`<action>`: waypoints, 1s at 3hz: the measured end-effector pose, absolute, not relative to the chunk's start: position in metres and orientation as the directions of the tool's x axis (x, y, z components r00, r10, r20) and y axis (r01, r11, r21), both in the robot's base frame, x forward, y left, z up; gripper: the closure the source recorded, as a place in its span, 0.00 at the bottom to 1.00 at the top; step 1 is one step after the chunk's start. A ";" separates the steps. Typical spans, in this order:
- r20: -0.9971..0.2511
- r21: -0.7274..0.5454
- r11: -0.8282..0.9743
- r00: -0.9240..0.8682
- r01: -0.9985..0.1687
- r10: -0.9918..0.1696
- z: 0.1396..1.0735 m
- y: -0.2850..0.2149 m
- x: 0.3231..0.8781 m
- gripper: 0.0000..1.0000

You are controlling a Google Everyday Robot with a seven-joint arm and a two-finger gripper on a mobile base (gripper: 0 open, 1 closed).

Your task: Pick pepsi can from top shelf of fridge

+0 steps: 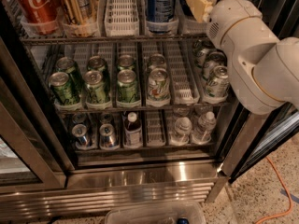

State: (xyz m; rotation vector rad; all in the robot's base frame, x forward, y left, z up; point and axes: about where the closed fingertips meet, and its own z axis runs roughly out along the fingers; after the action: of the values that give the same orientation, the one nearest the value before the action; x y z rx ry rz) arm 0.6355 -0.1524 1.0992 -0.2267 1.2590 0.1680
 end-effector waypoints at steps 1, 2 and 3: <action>-0.951 -0.080 0.965 0.309 -0.249 0.001 1.103 -0.154 0.634 1.00; -0.943 -0.089 0.965 0.331 -0.248 -0.002 1.112 -0.156 0.627 1.00; -0.932 -0.104 0.963 0.363 -0.248 -0.007 1.123 -0.158 0.619 1.00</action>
Offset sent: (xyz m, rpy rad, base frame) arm -0.0171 -0.0104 0.0214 -0.0062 -0.0620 -0.0012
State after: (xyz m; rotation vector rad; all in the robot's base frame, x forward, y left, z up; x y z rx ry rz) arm 0.6193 -0.1584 1.1235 -0.2425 1.1929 0.1569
